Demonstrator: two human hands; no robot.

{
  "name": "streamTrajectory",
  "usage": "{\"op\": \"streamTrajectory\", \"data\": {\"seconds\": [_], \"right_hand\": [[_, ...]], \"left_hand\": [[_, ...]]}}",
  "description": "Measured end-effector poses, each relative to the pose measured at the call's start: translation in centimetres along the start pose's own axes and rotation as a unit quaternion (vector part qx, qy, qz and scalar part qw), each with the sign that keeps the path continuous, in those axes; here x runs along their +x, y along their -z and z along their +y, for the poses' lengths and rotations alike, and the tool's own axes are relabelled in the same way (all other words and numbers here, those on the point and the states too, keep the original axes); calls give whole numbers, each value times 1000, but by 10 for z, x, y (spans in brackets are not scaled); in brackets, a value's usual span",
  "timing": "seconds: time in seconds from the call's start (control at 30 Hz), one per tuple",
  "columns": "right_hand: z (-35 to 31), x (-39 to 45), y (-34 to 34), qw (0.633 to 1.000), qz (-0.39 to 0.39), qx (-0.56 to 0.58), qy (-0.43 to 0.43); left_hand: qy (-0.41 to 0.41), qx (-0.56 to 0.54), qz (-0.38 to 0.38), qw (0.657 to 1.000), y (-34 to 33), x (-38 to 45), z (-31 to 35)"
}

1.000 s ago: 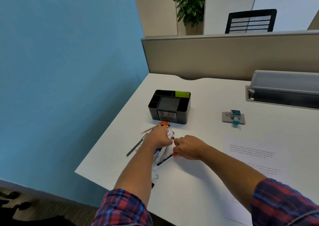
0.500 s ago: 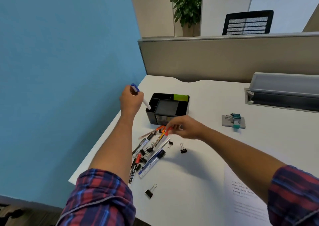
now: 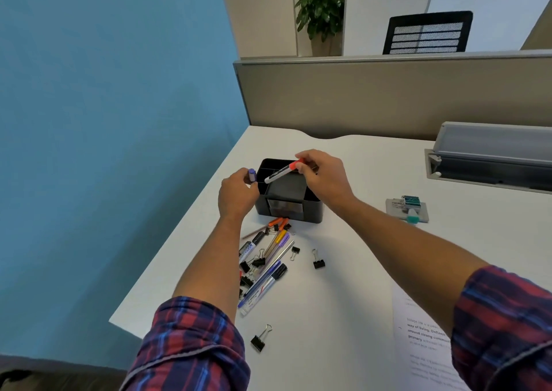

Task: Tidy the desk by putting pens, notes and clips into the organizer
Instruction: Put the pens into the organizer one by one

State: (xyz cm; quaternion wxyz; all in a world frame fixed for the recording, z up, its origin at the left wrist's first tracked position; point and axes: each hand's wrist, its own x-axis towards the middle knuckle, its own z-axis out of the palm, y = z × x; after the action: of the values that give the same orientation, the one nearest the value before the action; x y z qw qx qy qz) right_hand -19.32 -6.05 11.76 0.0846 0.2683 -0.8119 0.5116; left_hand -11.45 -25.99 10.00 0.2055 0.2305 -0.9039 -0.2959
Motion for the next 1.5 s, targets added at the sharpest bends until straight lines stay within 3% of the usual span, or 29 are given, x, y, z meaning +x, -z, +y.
{"op": "streamTrajectory", "data": {"seconds": [0.23,0.73,0.87,1.0,1.07,1.17,1.23,1.37,1.5], "right_hand": [[-6,4,-27,999,-7,-19,-25],[-18,2,-61,979,-128,-159,19],[-20,-8,-59,971,-178,-158,13],[-11,-32,-56,971,-155,-174,63],[-4,-49,-52,952,-194,-198,132],[13,-78,-49,881,-342,-244,218],[22,-95,-49,839,-405,-256,257],[23,-114,-47,795,-454,-278,291],[20,-118,-45,803,-445,-289,271]], "left_hand": [[18,20,-21,999,-9,-6,-13],[27,-26,-35,999,-2,-19,-14],[6,32,-83,996,4,-32,-21],[-7,102,-156,982,3,-57,-30],[12,124,-218,968,-1,-69,-35],[25,176,-321,930,-6,-84,-39],[27,196,-347,917,-8,-93,-38],[37,180,-296,937,-5,-101,-42],[60,183,-214,958,0,-104,-53]]}}
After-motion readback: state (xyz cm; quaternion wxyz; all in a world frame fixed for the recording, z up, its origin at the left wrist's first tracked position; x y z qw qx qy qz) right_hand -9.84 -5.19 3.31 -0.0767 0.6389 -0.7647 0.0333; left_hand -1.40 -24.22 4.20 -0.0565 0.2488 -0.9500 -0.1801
